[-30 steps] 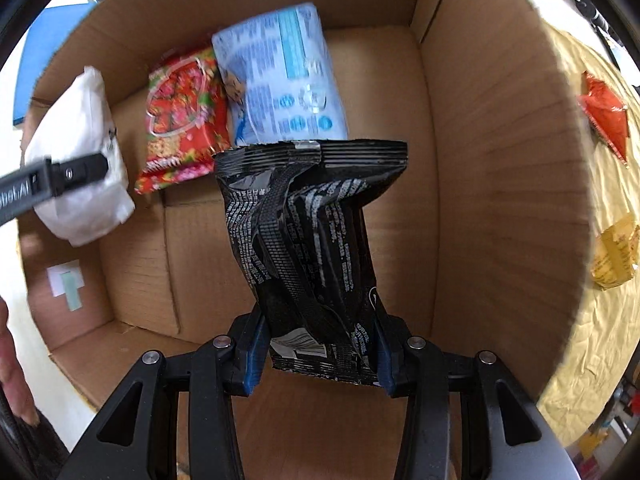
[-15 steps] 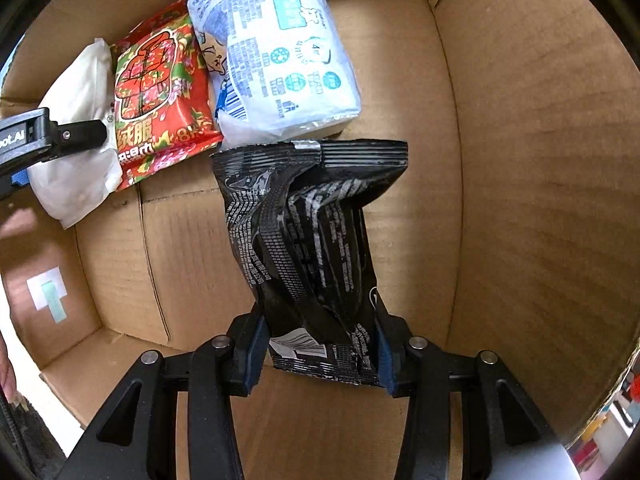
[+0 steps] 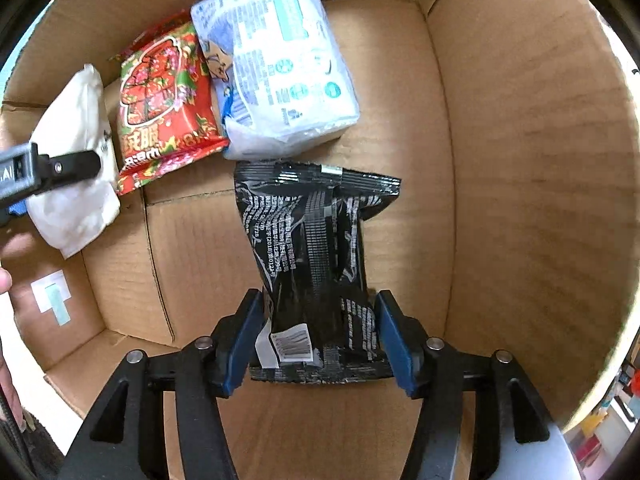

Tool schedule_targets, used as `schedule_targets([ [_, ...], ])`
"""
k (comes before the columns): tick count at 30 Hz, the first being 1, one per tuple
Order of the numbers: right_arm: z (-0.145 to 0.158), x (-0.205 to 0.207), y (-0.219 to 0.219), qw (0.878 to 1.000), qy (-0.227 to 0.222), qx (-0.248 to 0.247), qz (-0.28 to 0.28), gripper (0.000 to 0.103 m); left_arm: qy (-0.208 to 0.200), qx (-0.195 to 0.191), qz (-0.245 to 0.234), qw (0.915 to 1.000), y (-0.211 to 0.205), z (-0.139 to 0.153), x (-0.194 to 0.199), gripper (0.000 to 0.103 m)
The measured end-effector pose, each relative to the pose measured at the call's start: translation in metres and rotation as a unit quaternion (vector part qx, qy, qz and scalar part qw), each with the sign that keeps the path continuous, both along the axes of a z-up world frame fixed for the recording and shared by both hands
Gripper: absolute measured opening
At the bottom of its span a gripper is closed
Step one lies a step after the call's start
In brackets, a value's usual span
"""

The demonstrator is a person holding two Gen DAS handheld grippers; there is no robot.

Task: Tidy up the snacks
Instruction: 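Carry the black bag and white pouch into the box and open both tools, then lift both tools out of the box and move toward the yellow bag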

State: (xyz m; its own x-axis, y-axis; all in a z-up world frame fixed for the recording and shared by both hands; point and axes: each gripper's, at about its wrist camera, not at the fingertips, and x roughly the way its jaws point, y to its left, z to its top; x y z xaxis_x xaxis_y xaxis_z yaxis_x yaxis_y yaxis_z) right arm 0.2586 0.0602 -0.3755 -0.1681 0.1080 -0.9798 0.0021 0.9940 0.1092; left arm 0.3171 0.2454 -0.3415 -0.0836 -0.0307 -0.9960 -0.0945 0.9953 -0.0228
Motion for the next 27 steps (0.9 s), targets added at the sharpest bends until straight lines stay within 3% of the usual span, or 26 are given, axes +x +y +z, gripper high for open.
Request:
schedule_targets([
  [12,0.039,0.005,0.008,0.999,-0.035,0.004,0.011,0.078,-0.006,-0.016,0.014,0.9998,0.017,0.020,-0.014,0.070],
  [17,0.053,0.000,0.009,0.999,-0.048,0.004,0.021,0.092,-0.016,-0.021,0.026,0.9993,0.023,0.030,-0.017,0.074],
  [22,0.060,-0.002,0.013,0.998,-0.055,0.001,0.022,0.092,-0.037,-0.017,0.025,0.9988,0.025,0.043,-0.026,0.087],
  [27,0.073,-0.005,0.011,0.997,-0.067,-0.004,0.027,0.092,-0.055,-0.011,0.025,0.9981,0.027,0.059,-0.039,0.092],
])
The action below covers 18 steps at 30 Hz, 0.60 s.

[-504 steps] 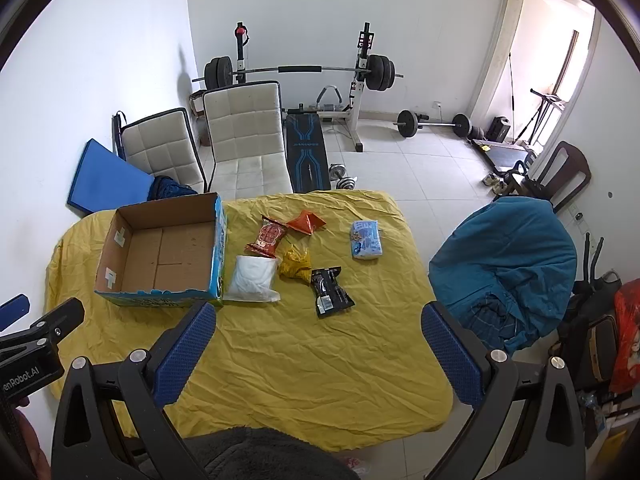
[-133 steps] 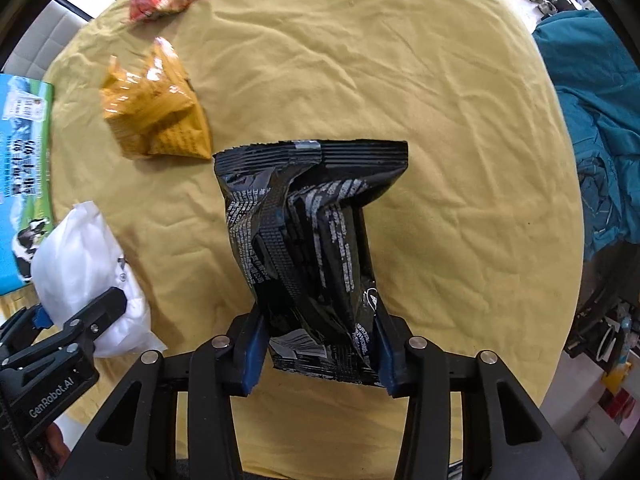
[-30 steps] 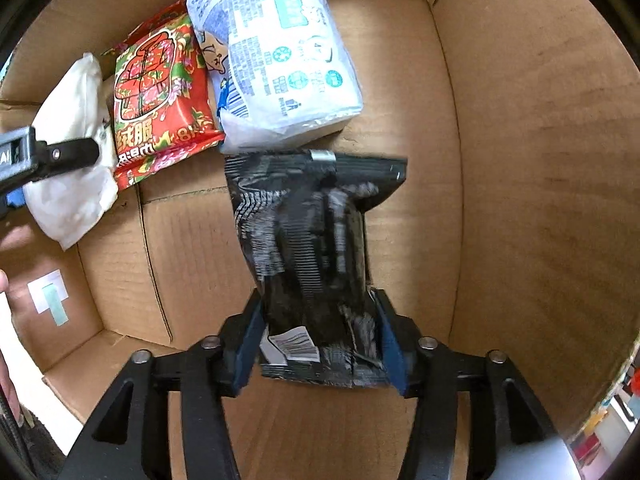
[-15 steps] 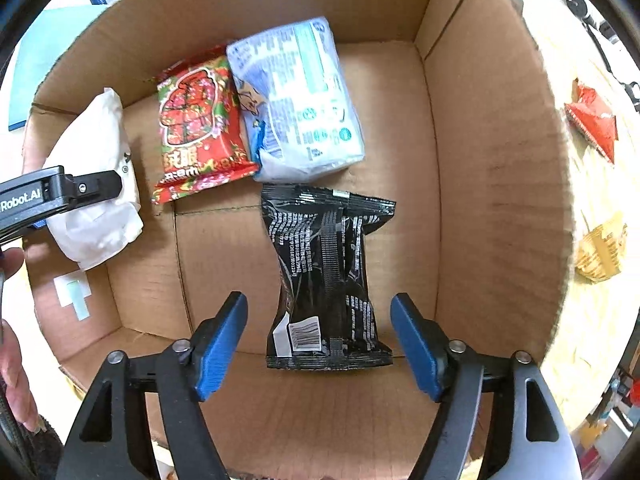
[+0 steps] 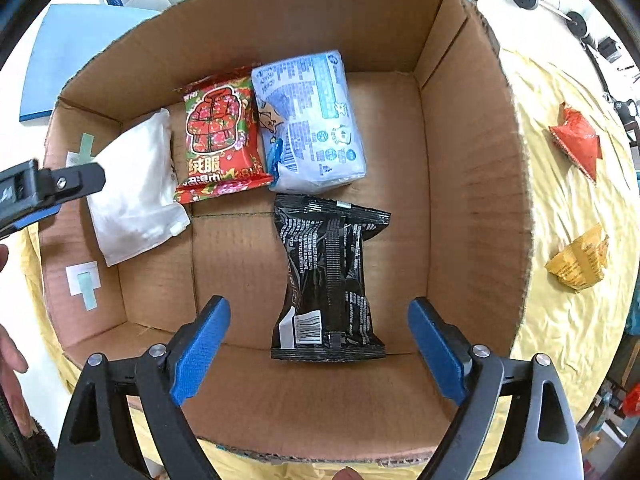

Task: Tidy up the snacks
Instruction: 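Lift both tools out of the box and move toward the yellow bag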

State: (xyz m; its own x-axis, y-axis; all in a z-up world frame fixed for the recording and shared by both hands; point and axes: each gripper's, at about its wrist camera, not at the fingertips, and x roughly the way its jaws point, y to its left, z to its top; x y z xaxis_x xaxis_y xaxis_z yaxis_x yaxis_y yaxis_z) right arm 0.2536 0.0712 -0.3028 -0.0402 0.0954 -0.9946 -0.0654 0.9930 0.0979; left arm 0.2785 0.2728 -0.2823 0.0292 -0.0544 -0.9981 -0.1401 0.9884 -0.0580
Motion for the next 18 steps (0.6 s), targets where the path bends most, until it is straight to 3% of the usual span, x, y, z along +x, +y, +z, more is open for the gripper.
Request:
schedule_targets([
  [7,0.021,-0.002,-0.005,1.000,-0.018,-0.007,0.010,0.092,-0.025,-0.007,0.003,0.9997,-0.015,0.018,-0.011,0.098],
  [18,0.065,-0.041,-0.019,0.997,-0.070,-0.008,0.036,0.092,-0.088,-0.008,0.027,0.9957,-0.032,0.060,-0.069,0.099],
])
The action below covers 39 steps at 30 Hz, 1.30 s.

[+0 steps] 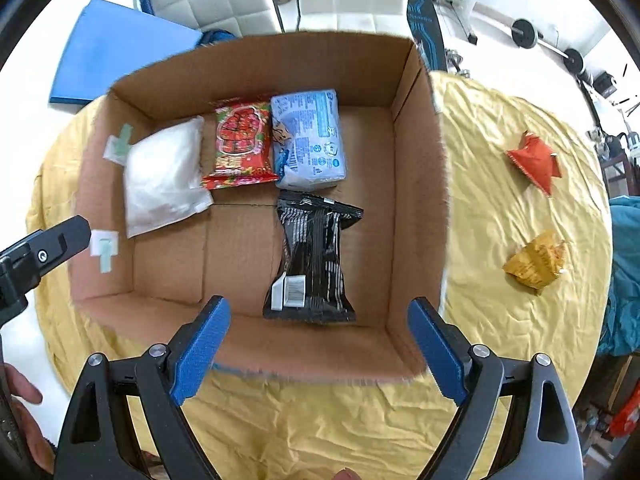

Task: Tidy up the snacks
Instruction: 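Lift both tools out of the box and move toward the yellow bag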

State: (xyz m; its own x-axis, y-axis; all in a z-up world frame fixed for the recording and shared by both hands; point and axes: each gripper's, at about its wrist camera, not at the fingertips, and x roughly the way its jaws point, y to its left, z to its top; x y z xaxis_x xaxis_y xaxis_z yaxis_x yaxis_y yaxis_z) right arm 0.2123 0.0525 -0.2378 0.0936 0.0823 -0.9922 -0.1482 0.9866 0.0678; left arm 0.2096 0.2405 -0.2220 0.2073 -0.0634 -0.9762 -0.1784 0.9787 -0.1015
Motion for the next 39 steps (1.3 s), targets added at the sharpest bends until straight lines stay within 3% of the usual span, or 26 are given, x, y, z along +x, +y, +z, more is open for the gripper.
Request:
schedule_targets([
  [13,0.095,-0.062,-0.029,0.995,-0.083,0.046,0.012,0.092,-0.083,0.035,-0.023,0.9957,-0.037,0.088,-0.071,0.099],
  [25,0.131,-0.076,-0.074,0.991,-0.094,0.092,0.006,0.092,-0.112,0.032,-0.022,0.9930,-0.069,0.125,-0.090,0.099],
  [28,0.127,-0.068,-0.106,0.992,-0.091,0.085,-0.015,0.092,-0.110,0.024,-0.026,0.9933,-0.087,0.122,-0.085,0.099],
  [32,0.105,-0.052,-0.173,0.993,-0.079,0.054,-0.070,0.092,-0.095,0.015,-0.062,0.9935,-0.142,0.105,-0.067,0.099],
  [39,0.012,-0.002,-0.293,0.985,0.001,0.026,-0.169,0.092,-0.058,0.040,-0.109,0.9916,-0.235,0.053,-0.018,0.099],
])
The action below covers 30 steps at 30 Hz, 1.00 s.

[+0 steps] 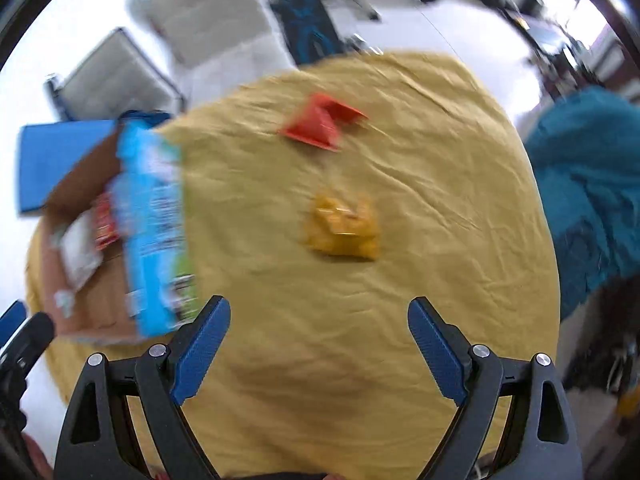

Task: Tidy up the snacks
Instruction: 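Lift both tools out of the box and move toward the yellow bag, then grasp the yellow bag with the right tool while the left tool grasps the orange bag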

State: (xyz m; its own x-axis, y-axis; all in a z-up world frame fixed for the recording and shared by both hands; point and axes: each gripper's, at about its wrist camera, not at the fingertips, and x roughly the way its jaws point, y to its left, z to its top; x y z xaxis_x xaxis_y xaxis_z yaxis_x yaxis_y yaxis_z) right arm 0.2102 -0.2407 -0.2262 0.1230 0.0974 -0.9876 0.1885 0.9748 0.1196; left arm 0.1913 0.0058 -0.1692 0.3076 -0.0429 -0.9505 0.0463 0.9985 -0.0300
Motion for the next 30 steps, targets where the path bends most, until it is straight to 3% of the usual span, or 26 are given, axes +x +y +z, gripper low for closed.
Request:
schedule_targets([
  [4,-0.051,0.021,-0.027,0.998,0.037,0.037,-0.021,0.092,0.028,0.029,-0.004,0.9992,-0.038,-0.040,0.035,0.099],
  [10,-0.117,0.049,-0.032,0.994,0.081,0.060,-0.032,0.092,0.059,0.060,-0.002,0.9964,-0.069,-0.086,0.078,0.099],
  [12,-0.133,0.054,-0.032,0.993,0.093,0.064,-0.033,0.086,0.067,0.067,-0.003,0.9955,-0.076,-0.097,0.090,0.099],
  [13,-0.141,0.056,-0.031,0.992,0.100,0.064,-0.029,0.072,0.070,0.071,-0.003,0.9950,-0.079,-0.102,0.095,0.099],
  [14,-0.146,0.057,-0.032,0.992,0.107,0.061,-0.027,0.068,0.073,0.073,-0.005,0.9946,-0.082,-0.105,0.099,0.099],
  [18,-0.148,0.056,-0.044,0.992,0.099,0.080,-0.022,0.060,0.083,0.073,-0.018,0.9937,-0.096,-0.114,0.116,0.099],
  [23,-0.127,0.066,-0.077,0.993,0.090,0.071,-0.014,0.057,0.086,0.053,-0.057,0.9932,-0.125,-0.112,0.144,0.099],
  [25,-0.122,0.073,-0.093,0.993,0.093,0.069,-0.011,0.042,0.086,0.034,-0.079,0.9925,-0.140,-0.112,0.163,0.099],
  [30,-0.121,0.100,-0.121,0.993,0.104,0.057,-0.002,0.042,0.113,0.034,-0.138,0.9834,-0.182,-0.135,0.212,0.099],
])
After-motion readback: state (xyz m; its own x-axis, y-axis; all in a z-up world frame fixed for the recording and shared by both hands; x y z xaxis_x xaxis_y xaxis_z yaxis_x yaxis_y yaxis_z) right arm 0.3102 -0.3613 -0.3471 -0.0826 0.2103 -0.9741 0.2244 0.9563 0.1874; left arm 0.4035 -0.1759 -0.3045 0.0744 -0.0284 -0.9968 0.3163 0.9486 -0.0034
